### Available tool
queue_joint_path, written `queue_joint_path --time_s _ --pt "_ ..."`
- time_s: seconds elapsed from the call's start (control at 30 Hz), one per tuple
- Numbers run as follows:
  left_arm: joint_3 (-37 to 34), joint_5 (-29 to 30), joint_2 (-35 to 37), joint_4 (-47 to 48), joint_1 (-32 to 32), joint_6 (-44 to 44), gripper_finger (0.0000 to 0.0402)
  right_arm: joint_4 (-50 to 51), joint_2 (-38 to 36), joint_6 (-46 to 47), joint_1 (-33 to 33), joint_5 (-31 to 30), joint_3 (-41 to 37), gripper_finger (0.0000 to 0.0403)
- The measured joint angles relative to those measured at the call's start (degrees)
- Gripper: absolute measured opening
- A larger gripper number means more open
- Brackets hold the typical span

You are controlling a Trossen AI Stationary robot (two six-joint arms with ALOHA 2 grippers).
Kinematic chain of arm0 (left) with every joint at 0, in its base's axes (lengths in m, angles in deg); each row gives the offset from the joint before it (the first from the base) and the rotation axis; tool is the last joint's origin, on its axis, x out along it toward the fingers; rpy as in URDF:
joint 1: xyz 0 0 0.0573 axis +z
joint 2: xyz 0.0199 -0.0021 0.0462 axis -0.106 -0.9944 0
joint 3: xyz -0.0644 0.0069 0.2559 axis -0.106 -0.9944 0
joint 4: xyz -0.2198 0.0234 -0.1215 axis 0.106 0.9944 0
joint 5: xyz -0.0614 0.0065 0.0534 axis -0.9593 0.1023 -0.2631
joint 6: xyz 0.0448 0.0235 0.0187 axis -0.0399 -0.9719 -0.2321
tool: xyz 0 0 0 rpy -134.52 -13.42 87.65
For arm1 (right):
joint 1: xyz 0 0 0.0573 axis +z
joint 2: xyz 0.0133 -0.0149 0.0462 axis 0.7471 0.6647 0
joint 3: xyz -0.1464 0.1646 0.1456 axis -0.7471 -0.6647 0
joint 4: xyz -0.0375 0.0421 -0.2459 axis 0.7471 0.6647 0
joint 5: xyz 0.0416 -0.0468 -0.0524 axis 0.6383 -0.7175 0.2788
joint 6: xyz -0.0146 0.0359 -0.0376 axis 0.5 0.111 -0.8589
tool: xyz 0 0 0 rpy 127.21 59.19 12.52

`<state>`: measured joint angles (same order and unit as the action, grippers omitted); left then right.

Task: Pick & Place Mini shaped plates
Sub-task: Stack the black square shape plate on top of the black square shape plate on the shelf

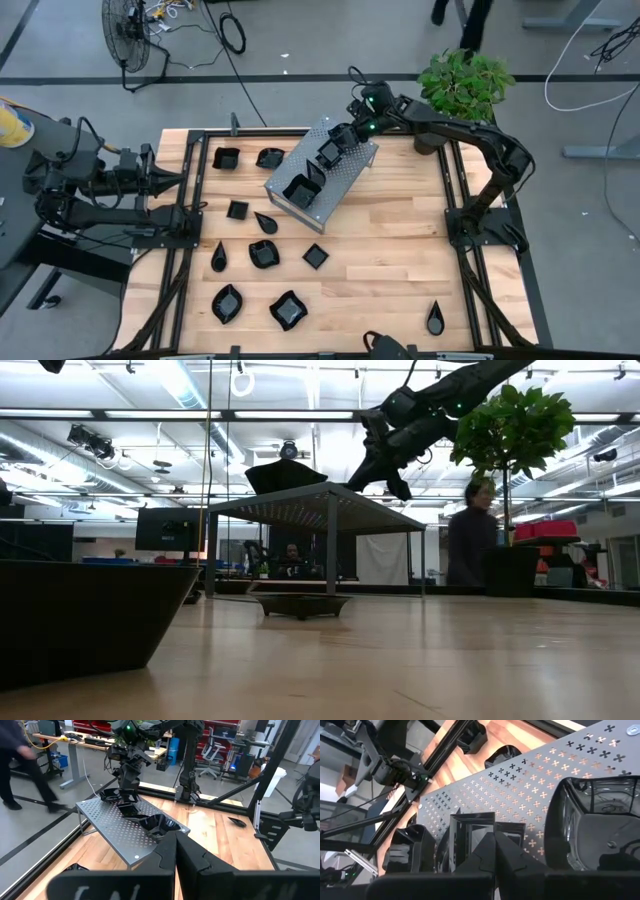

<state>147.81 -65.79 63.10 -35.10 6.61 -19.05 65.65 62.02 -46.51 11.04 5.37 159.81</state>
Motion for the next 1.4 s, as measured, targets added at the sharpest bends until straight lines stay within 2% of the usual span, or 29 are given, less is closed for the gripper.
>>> queue_joint_path --time_s 0.43,0.63,1.4 --pt "0.0 0.01 0.0 0.02 0.0 0.0 0.0005 -3.27 -0.02 1.23 -0.02 -0.14 -3.57 0.0" --pt "0.01 -0.01 0.0 0.0 0.0 0.01 0.0005 -4.39 -0.02 3.4 0.02 -2.5 -3.63 0.0" --pt "0.0 0.0 0.0 0.02 -0.01 -0.01 0.0005 -4.89 1.49 5.62 1.3 -2.95 -3.65 0.0"
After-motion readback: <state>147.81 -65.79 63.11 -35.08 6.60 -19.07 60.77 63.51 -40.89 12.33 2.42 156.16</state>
